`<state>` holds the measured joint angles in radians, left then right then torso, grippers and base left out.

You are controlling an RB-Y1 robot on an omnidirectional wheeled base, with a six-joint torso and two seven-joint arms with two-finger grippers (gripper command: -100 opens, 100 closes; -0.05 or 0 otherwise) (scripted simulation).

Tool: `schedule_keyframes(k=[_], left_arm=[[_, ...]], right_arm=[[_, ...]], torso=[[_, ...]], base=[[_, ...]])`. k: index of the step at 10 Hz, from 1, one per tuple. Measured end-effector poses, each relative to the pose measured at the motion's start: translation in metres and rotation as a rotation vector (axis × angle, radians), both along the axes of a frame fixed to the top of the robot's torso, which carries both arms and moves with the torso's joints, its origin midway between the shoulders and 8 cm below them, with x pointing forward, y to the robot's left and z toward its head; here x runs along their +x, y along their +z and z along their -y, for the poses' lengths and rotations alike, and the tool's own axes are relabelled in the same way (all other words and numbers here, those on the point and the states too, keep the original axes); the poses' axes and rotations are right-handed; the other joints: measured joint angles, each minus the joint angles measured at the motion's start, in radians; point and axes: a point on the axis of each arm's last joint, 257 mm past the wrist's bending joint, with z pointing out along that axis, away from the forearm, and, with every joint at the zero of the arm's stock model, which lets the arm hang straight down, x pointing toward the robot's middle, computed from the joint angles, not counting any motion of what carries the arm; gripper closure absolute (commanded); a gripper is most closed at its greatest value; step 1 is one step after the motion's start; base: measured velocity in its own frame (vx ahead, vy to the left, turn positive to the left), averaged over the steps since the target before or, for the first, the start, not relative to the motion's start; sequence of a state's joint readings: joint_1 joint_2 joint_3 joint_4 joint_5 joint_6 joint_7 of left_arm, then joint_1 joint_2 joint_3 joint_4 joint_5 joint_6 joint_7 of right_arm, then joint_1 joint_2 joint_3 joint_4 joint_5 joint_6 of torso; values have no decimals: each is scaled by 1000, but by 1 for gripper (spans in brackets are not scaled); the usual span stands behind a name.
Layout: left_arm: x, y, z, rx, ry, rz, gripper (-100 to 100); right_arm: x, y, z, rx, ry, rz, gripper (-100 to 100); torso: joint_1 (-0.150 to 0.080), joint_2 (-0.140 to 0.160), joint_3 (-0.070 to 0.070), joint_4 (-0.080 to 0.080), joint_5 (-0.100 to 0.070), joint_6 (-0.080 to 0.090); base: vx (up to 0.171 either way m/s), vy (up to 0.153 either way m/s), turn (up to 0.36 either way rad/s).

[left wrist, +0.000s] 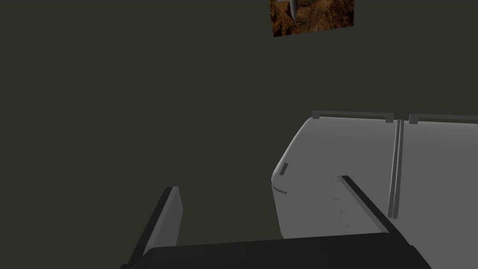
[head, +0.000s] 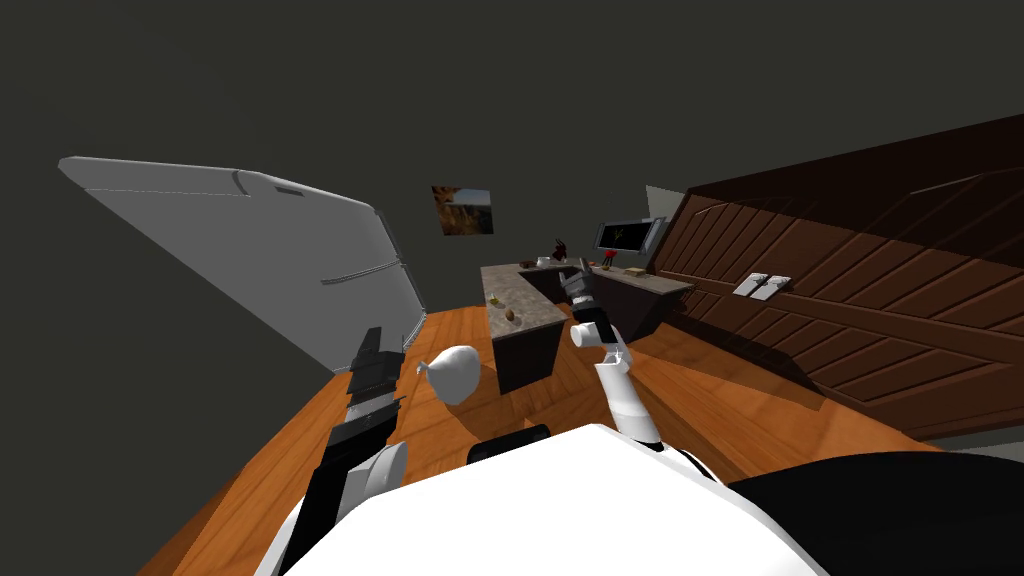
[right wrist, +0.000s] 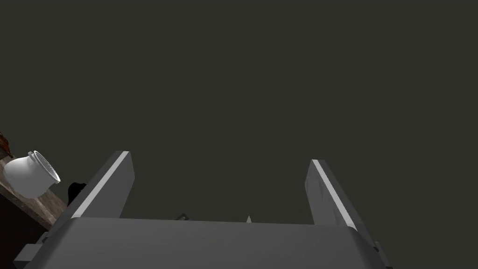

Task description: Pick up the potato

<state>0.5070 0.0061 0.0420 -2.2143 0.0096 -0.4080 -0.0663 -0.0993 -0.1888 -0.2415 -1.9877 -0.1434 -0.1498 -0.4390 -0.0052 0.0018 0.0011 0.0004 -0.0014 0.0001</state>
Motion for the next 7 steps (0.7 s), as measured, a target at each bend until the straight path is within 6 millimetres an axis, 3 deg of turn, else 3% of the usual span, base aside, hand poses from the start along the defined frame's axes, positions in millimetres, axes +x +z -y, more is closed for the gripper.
schedule_keyframes(k=[7], left_arm=[[0,0,0,0,0,0,0]], right_arm=[[62,-10,35,262,94,-103,-100]], torso=[[1,-1,-1,0,0,0]], base=[[-19,-71,30]])
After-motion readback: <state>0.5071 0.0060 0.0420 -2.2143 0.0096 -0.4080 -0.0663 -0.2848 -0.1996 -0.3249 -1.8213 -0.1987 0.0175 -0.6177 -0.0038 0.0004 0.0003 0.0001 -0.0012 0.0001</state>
